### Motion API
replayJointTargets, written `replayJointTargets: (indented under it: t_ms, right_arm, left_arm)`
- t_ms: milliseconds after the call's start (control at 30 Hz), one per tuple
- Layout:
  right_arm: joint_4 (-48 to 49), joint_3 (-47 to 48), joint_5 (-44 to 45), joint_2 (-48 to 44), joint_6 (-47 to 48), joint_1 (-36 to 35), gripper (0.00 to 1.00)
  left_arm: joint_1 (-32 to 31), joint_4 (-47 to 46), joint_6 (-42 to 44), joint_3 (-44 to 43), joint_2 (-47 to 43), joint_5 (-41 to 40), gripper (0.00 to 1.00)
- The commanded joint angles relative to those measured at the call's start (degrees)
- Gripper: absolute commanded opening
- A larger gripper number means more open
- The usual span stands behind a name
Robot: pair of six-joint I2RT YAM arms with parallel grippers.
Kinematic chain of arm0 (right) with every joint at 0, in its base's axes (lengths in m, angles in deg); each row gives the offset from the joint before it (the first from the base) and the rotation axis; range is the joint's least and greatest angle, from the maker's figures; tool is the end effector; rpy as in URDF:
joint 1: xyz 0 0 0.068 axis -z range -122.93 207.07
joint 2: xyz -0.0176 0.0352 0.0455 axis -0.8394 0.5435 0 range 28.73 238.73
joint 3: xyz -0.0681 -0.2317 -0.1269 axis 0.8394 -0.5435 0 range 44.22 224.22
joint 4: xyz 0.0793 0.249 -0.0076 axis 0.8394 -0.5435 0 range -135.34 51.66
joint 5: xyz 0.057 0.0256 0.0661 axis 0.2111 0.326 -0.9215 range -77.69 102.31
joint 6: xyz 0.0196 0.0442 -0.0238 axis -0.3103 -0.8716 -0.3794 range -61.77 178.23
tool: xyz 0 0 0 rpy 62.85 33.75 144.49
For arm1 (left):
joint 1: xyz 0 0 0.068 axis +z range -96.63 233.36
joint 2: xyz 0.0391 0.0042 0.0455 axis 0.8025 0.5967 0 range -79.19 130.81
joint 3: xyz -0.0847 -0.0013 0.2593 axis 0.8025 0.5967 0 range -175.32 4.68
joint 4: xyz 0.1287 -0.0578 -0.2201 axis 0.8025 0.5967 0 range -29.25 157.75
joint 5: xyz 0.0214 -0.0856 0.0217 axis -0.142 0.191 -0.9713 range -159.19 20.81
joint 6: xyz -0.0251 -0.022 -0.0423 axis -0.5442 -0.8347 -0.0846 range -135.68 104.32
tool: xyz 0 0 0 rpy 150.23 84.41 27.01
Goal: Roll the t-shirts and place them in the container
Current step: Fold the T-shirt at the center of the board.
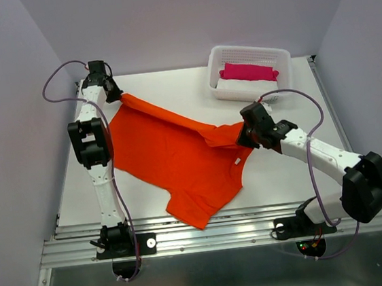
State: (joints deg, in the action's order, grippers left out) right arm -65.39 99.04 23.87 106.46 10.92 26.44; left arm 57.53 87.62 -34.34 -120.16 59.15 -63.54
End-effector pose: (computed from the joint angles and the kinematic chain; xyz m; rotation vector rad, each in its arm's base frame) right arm 0.2471 0.1380 0.2481 0.4449 2.4126 0.3689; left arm 0.5515 0.0367 0.2192 -0.4006 2.2479 -0.2448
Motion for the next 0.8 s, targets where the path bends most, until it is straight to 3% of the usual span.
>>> replayJointTargets:
  t_ms: [0, 767]
  right_arm:
    - [-1.25, -1.30, 3.30, -2.76, -2.70, -1.44, 0.01]
    - [-1.25, -1.48, 5.06, -5.58, -0.68, -7.33, 0.01]
  left_arm:
    - [1.02, -0.51, 1.34, 1.35, -6.51, -2.49, 0.00]
    - [1.02, 0.46, 1.25, 3.37, -5.89, -3.10, 0.00]
